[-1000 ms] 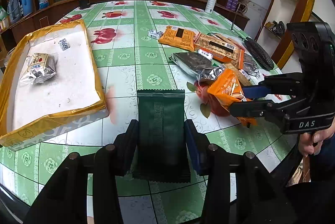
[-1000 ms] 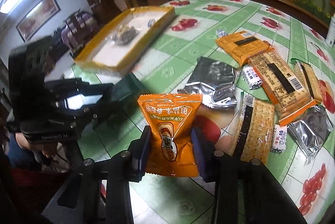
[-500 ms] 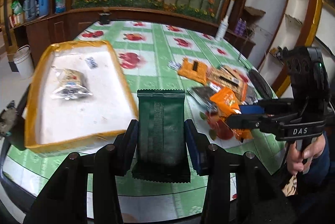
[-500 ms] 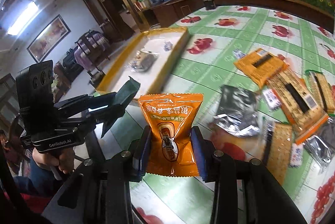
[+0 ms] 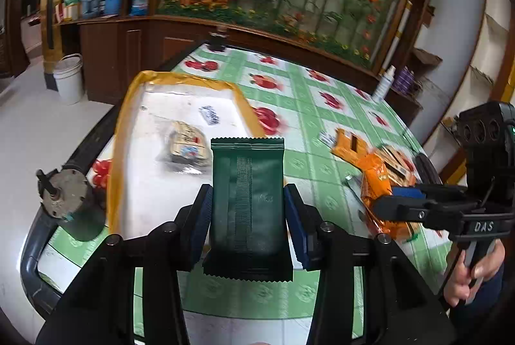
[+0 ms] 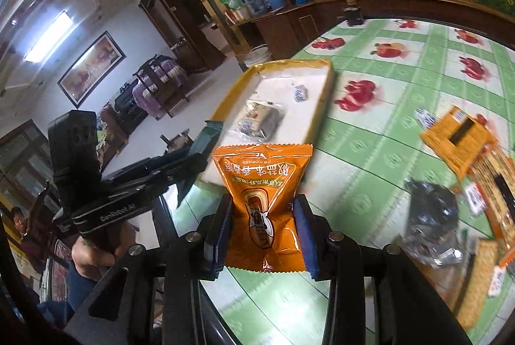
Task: Organize snacks
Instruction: 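Carry the green packet over the tray with left gripper while right gripper carries the orange packet, then lower and release the green packet in the tray with left gripper while right gripper releases the orange packet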
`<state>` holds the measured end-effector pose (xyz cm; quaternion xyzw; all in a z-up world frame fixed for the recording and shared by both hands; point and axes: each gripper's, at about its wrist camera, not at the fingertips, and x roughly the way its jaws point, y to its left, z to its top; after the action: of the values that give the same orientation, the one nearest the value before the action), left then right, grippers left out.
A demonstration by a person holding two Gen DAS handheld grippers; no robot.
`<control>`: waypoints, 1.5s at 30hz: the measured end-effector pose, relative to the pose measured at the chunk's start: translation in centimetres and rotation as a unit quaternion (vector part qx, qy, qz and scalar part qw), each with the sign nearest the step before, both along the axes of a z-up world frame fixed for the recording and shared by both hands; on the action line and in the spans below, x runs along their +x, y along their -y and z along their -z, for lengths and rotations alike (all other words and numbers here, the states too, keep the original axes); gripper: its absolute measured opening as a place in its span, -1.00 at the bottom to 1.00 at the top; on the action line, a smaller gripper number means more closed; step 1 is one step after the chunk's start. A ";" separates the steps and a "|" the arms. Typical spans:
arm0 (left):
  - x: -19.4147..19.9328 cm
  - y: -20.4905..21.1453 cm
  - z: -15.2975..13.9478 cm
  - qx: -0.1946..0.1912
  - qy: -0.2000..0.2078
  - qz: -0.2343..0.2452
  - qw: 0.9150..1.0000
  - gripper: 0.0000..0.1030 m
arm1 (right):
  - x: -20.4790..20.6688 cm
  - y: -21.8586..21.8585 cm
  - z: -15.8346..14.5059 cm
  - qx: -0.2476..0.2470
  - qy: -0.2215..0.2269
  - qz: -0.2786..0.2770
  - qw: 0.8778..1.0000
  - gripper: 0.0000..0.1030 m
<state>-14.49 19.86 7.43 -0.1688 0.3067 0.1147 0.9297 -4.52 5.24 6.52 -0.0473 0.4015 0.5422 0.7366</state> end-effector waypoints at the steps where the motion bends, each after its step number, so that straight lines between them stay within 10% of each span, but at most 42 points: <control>1: -0.1 -0.3 0.0 -0.001 0.001 -0.004 1.000 -0.18 | 0.0 -0.6 0.0 0.001 -0.001 -0.002 1.000 -0.27; 20: 1.1 -4.7 4.4 0.000 -0.022 -0.085 0.996 -0.17 | 2.0 -11.2 4.6 -0.018 -0.016 0.031 0.999 -0.27; 45: 1.1 -4.4 5.6 0.006 -0.031 -0.092 0.995 -0.17 | 1.1 -12.2 7.2 -0.045 0.012 0.017 0.999 -0.26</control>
<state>-13.43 24.29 1.87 -0.1874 0.3183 0.2067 0.9060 -3.37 17.42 -0.65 -0.0805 0.4175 0.5104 0.7475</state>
